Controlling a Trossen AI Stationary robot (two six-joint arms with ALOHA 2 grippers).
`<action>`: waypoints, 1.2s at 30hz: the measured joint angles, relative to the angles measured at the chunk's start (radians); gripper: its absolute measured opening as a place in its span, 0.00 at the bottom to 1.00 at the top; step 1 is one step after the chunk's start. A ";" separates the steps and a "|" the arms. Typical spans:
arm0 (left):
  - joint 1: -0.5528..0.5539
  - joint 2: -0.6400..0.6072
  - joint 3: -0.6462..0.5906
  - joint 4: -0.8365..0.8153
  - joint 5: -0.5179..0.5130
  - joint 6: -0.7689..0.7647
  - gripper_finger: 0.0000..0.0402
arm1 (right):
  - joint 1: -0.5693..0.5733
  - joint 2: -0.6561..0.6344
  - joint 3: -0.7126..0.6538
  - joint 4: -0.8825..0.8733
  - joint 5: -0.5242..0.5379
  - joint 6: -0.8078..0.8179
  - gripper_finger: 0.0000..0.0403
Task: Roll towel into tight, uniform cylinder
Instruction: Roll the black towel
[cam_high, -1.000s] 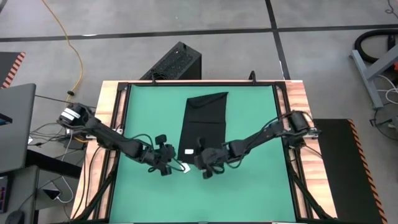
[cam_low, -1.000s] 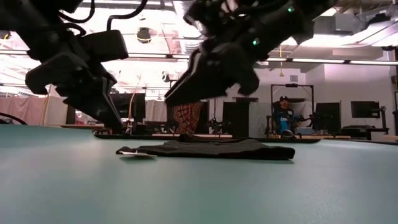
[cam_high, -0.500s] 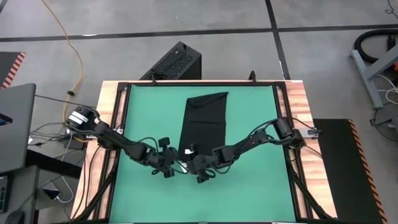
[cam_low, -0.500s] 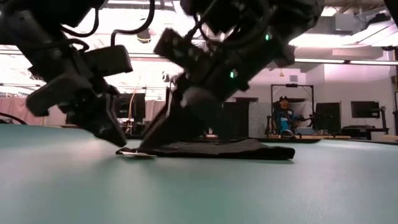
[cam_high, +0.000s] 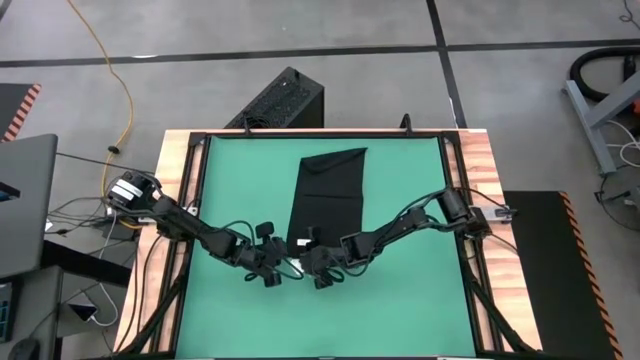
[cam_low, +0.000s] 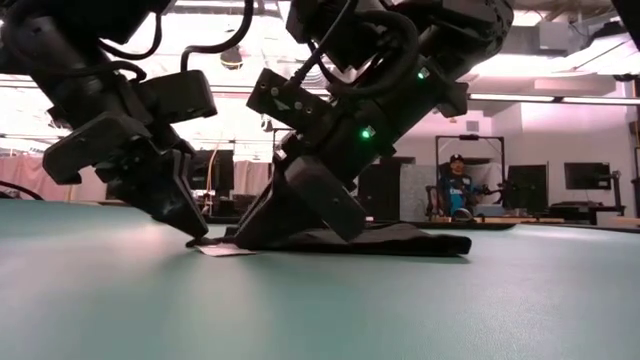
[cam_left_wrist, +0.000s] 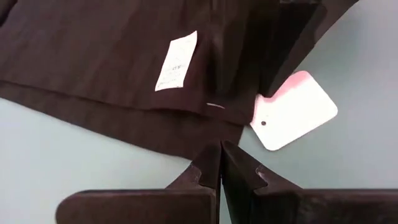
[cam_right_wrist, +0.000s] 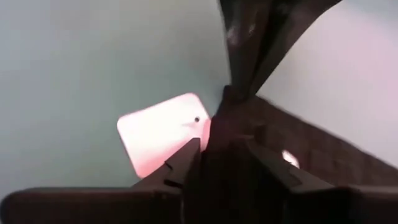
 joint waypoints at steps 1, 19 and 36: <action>0.000 0.000 0.000 0.001 0.000 0.000 0.00 | 0.000 0.000 0.000 -0.005 0.000 0.001 0.30; 0.000 0.000 0.000 0.003 -0.001 0.000 0.00 | 0.010 -0.005 0.040 -0.008 0.000 -0.013 0.03; -0.010 0.000 0.000 0.040 -0.008 -0.022 0.00 | -0.019 -0.006 0.098 -0.028 0.006 -0.053 0.01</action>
